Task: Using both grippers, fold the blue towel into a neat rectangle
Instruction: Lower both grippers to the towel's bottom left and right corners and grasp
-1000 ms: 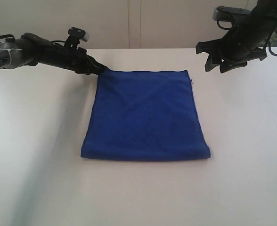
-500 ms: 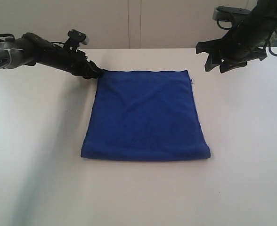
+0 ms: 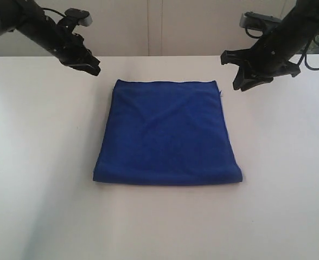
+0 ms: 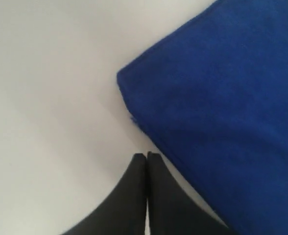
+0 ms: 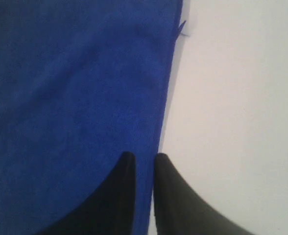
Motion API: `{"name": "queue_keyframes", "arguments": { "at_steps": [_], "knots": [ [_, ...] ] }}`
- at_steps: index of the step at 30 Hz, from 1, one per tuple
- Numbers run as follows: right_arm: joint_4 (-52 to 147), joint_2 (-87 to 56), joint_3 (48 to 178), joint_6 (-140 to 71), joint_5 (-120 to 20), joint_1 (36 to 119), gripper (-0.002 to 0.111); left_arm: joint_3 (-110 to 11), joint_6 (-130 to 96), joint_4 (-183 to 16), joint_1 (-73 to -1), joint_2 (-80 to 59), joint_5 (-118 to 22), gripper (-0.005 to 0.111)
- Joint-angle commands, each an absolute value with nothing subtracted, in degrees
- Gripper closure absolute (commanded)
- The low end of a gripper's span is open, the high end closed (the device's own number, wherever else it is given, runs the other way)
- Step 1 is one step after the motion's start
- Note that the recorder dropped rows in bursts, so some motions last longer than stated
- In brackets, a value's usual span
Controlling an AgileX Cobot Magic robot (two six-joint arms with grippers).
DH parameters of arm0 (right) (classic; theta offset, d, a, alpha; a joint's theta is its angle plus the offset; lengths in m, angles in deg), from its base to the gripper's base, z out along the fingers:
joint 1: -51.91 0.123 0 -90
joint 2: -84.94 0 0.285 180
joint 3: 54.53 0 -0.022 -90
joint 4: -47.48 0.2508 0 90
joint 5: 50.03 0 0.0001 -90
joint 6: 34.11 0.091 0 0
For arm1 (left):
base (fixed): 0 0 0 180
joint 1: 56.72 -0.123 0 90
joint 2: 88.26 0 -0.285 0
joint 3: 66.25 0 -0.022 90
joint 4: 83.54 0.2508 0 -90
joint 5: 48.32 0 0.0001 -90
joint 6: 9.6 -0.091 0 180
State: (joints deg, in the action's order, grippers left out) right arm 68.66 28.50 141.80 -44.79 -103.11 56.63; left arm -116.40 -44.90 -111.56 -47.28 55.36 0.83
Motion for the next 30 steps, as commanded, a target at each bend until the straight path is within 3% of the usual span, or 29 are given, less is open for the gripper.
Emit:
{"name": "queue_keyframes", "arguments": {
  "at_steps": [1,8,16,23,30],
  "knots": [
    [69.9,28.3,141.5,-47.1,-107.8,56.6,0.107,-116.4,-41.7,-111.7,-46.8,53.3,9.0,0.107],
    [69.9,27.4,140.1,-47.3,-113.6,58.0,0.108,-116.4,-33.1,-105.9,-43.9,50.4,19.8,0.107],
    [69.5,18.7,124.0,-47.4,-107.3,62.9,0.108,-107.7,-23.8,-95.4,-34.6,43.9,21.6,0.107],
    [71.4,14.1,110.3,-47.7,-99.3,62.9,0.108,-84.1,-18.2,-93.9,-30.9,34.2,5.7,0.107],
    [75.0,14.2,108.8,-49.4,-93.0,66.8,0.108,-73.2,-21.8,-99.7,-30.1,33.5,-3.7,0.107]
  ]
}}
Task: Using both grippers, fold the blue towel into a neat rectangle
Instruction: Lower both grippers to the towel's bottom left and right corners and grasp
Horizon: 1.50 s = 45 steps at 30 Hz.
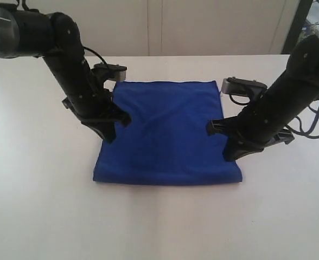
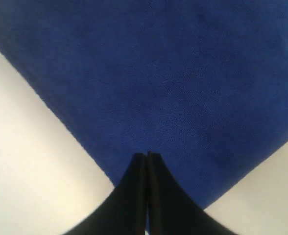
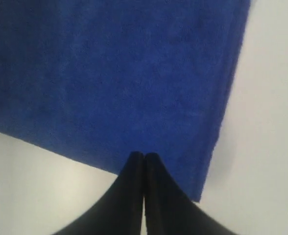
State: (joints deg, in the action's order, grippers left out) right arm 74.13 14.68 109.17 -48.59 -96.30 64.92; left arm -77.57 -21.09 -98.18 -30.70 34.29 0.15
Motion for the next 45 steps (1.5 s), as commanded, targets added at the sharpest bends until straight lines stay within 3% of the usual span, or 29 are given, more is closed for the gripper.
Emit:
{"name": "queue_keyframes", "arguments": {
  "at_steps": [1,9,23,45],
  "knots": [
    [75.0,14.6,108.8,-49.3,-91.5,66.9,0.108,-71.5,-21.8,-99.6,-30.1,33.6,-5.0,0.107],
    [74.4,19.1,108.8,-49.3,-88.2,66.9,0.108,-63.8,-21.8,-99.2,-30.1,34.0,-10.6,0.107],
    [65.0,23.0,108.8,-41.1,-94.3,66.9,0.108,-56.2,-21.8,-99.8,-30.1,34.0,-15.6,0.107],
    [64.7,19.9,100.1,-40.1,-93.8,66.9,0.108,-55.7,-17.9,-101.5,-27.9,32.3,-3.7,0.107]
  ]
}}
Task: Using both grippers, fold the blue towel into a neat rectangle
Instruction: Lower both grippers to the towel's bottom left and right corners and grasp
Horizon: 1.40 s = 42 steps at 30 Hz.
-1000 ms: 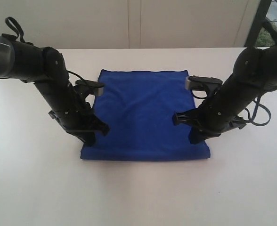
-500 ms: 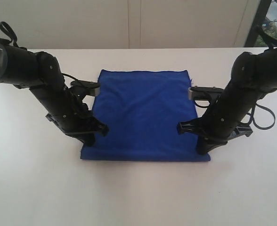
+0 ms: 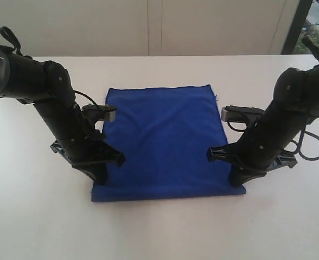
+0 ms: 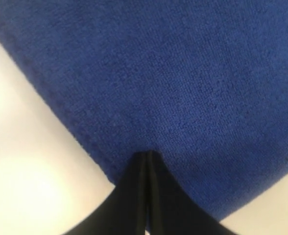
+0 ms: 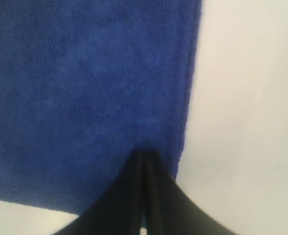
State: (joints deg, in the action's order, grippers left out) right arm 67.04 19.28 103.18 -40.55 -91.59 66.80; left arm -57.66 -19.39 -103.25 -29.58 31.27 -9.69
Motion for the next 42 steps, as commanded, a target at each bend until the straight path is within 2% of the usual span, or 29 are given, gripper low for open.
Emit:
{"name": "queue_keyframes", "arguments": {
  "at_steps": [1,18,32,42],
  "knots": [
    [64.7,19.6,99.8,-40.1,-93.8,66.9,0.108,-55.5,-17.4,-101.5,-27.7,32.1,-3.7,0.107],
    [64.7,15.0,99.0,-40.1,-91.6,66.9,0.108,-55.5,-17.1,-97.7,-27.5,31.3,-6.3,0.107],
    [64.7,4.7,99.1,-40.4,-90.3,66.9,0.108,-57.2,-17.5,-97.5,-27.5,23.4,-3.7,0.107],
    [65.8,-2.2,99.0,-65.2,-100.2,66.9,0.108,-54.4,-49.0,-100.6,-27.4,14.5,3.5,0.107]
  ]
}}
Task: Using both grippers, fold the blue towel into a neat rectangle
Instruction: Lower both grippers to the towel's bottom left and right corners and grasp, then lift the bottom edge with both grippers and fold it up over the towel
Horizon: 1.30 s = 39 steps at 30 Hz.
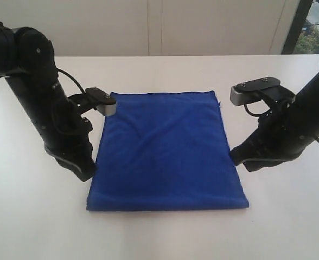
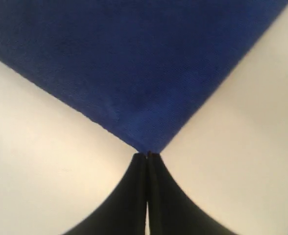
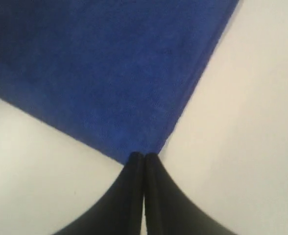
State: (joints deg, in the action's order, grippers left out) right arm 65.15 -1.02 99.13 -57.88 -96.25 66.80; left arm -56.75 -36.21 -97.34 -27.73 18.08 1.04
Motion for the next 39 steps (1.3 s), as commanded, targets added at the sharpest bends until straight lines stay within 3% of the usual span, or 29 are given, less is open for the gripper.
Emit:
{"name": "queue_keyframes", "arguments": {
  "at_steps": [1,6,10,13,17,39],
  "knots": [
    [66.5,-2.1,99.0,-67.8,-101.3,66.9,0.108,-53.4,-51.5,-101.5,-27.4,14.1,3.1,0.107],
    [68.5,-1.7,97.3,-88.8,-102.0,67.4,0.107,-47.7,-56.7,-103.2,-27.4,13.8,-5.5,0.107],
    [68.4,-1.7,94.8,-100.8,-98.1,69.6,0.088,-44.2,-65.9,-106.3,-27.4,13.9,-11.1,0.103],
    [68.0,-1.7,92.8,-107.5,-93.7,69.7,0.077,-43.7,-76.0,-111.7,-27.4,13.9,-11.4,0.082],
    [68.0,-0.9,89.6,-111.7,-90.2,69.7,0.077,-43.7,-82.0,-114.2,-27.4,15.6,-12.7,0.060],
    [70.8,7.7,88.8,-114.0,-84.6,69.7,0.077,-43.7,-84.6,-113.0,-27.4,23.6,-14.0,0.058]
  ]
}}
